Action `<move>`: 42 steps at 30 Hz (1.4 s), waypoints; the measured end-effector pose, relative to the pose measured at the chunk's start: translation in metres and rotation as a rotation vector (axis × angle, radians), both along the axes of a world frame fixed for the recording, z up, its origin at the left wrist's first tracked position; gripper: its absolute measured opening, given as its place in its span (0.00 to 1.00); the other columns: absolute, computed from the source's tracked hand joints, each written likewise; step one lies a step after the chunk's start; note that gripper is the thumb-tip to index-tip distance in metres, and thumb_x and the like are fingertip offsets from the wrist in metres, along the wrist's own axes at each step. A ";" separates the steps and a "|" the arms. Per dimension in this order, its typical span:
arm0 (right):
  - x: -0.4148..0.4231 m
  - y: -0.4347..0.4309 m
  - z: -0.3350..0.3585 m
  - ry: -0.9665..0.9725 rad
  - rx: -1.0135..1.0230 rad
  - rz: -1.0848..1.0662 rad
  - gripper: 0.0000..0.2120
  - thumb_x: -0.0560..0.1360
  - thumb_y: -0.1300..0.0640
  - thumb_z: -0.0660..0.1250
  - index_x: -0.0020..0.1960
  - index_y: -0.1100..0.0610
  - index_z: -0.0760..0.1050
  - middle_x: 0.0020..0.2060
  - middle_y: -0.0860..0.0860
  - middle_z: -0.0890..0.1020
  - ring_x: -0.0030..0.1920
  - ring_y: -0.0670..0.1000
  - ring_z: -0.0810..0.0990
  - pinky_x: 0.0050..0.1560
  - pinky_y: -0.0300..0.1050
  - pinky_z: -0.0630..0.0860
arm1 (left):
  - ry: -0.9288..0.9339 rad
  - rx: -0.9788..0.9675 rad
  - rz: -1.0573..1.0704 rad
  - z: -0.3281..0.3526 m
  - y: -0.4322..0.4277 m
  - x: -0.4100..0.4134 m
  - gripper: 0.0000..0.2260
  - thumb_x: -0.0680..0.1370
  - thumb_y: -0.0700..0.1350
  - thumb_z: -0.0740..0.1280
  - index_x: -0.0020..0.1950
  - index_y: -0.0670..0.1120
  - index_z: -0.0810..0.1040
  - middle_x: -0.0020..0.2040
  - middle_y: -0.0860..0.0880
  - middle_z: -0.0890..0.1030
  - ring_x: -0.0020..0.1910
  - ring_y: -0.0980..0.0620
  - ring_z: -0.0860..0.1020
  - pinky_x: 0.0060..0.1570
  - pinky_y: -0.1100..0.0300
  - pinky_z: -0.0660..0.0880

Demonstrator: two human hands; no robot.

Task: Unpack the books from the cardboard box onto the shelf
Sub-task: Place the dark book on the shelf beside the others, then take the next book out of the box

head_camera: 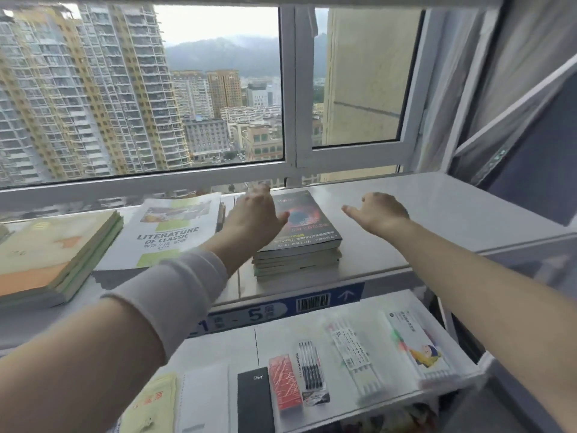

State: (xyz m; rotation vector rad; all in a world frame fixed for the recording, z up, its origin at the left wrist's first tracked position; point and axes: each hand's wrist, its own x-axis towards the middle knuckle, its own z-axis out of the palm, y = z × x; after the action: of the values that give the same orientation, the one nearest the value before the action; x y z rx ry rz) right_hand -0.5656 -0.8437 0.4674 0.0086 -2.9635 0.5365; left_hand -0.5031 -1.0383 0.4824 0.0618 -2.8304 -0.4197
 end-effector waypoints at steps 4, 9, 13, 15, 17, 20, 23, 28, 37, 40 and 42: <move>0.063 0.032 -0.006 0.050 0.300 -0.063 0.28 0.77 0.44 0.58 0.69 0.62 0.65 0.68 0.61 0.70 0.69 0.61 0.66 0.68 0.55 0.62 | 0.067 -0.356 -0.211 -0.003 0.037 0.017 0.25 0.79 0.52 0.60 0.72 0.41 0.63 0.70 0.42 0.69 0.71 0.42 0.65 0.72 0.48 0.59; 0.149 0.106 -0.012 -0.019 0.439 -0.176 0.32 0.78 0.44 0.55 0.76 0.59 0.52 0.76 0.59 0.55 0.76 0.60 0.51 0.75 0.59 0.49 | 0.077 -0.393 -0.398 -0.006 0.119 0.046 0.23 0.79 0.52 0.59 0.70 0.41 0.65 0.69 0.41 0.70 0.71 0.42 0.64 0.73 0.43 0.55; 0.223 0.180 -0.014 -0.070 0.442 -0.346 0.34 0.78 0.43 0.55 0.77 0.59 0.49 0.77 0.59 0.54 0.77 0.60 0.50 0.75 0.58 0.47 | 0.072 -0.371 -0.565 -0.011 0.205 0.087 0.23 0.79 0.51 0.59 0.71 0.42 0.65 0.69 0.42 0.70 0.71 0.42 0.65 0.73 0.44 0.54; 0.264 0.221 -0.017 -0.097 0.452 -0.429 0.34 0.78 0.43 0.54 0.77 0.58 0.49 0.76 0.59 0.54 0.77 0.59 0.50 0.75 0.58 0.48 | 0.072 -0.365 -0.650 -0.015 0.255 0.111 0.23 0.79 0.51 0.59 0.71 0.42 0.65 0.69 0.42 0.70 0.71 0.41 0.65 0.73 0.45 0.55; 0.307 0.265 -0.021 -0.121 0.462 -0.506 0.33 0.78 0.43 0.54 0.77 0.59 0.50 0.76 0.58 0.56 0.76 0.59 0.51 0.75 0.58 0.49 | 0.087 -0.363 -0.732 -0.020 0.308 0.140 0.22 0.79 0.51 0.59 0.70 0.42 0.66 0.68 0.42 0.71 0.69 0.41 0.67 0.70 0.48 0.58; 0.382 0.332 -0.030 -0.188 0.462 -0.615 0.32 0.79 0.45 0.53 0.76 0.60 0.51 0.75 0.59 0.57 0.76 0.60 0.51 0.75 0.60 0.49 | 0.097 -0.372 -0.863 -0.029 0.392 0.195 0.23 0.79 0.52 0.60 0.70 0.42 0.66 0.68 0.42 0.72 0.69 0.41 0.68 0.68 0.50 0.60; 0.463 0.402 -0.043 -0.265 0.457 -0.716 0.31 0.79 0.44 0.53 0.75 0.61 0.54 0.74 0.60 0.60 0.76 0.61 0.52 0.74 0.59 0.50 | 0.083 -0.407 -0.984 -0.044 0.480 0.259 0.23 0.80 0.53 0.58 0.71 0.43 0.65 0.67 0.44 0.72 0.67 0.42 0.70 0.65 0.51 0.63; 0.595 0.511 -0.072 -0.362 0.373 -0.891 0.28 0.79 0.43 0.52 0.72 0.60 0.61 0.70 0.59 0.67 0.72 0.60 0.60 0.71 0.58 0.58 | 0.014 -0.410 -1.190 -0.072 0.617 0.374 0.22 0.81 0.52 0.57 0.72 0.42 0.63 0.68 0.43 0.71 0.67 0.42 0.70 0.65 0.51 0.64; 0.725 0.652 -0.139 -0.549 0.287 -1.103 0.29 0.78 0.42 0.53 0.69 0.61 0.65 0.67 0.59 0.72 0.69 0.60 0.66 0.68 0.58 0.63 | -0.016 -0.536 -1.422 -0.144 0.796 0.491 0.20 0.80 0.50 0.57 0.69 0.42 0.65 0.66 0.43 0.73 0.66 0.43 0.71 0.63 0.52 0.65; 0.731 0.695 -0.167 -0.576 0.269 -1.101 0.29 0.78 0.42 0.54 0.70 0.62 0.64 0.68 0.59 0.70 0.71 0.60 0.63 0.70 0.59 0.61 | -0.009 -0.573 -1.442 -0.175 0.846 0.498 0.16 0.80 0.49 0.58 0.64 0.41 0.69 0.62 0.44 0.75 0.62 0.43 0.73 0.59 0.53 0.67; 0.730 0.730 -0.187 -0.584 0.248 -1.097 0.28 0.78 0.43 0.54 0.71 0.61 0.63 0.68 0.59 0.69 0.72 0.60 0.61 0.70 0.58 0.60 | -0.024 -0.585 -1.446 -0.197 0.888 0.497 0.17 0.79 0.49 0.58 0.64 0.41 0.69 0.63 0.44 0.76 0.63 0.44 0.73 0.59 0.53 0.67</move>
State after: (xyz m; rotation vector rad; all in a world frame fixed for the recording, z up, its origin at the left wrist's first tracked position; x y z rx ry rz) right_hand 0.1640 -0.1136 0.2802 -1.8528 -2.8407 -0.0111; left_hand -0.0066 -0.1504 0.2849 -2.0688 -2.3573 0.2024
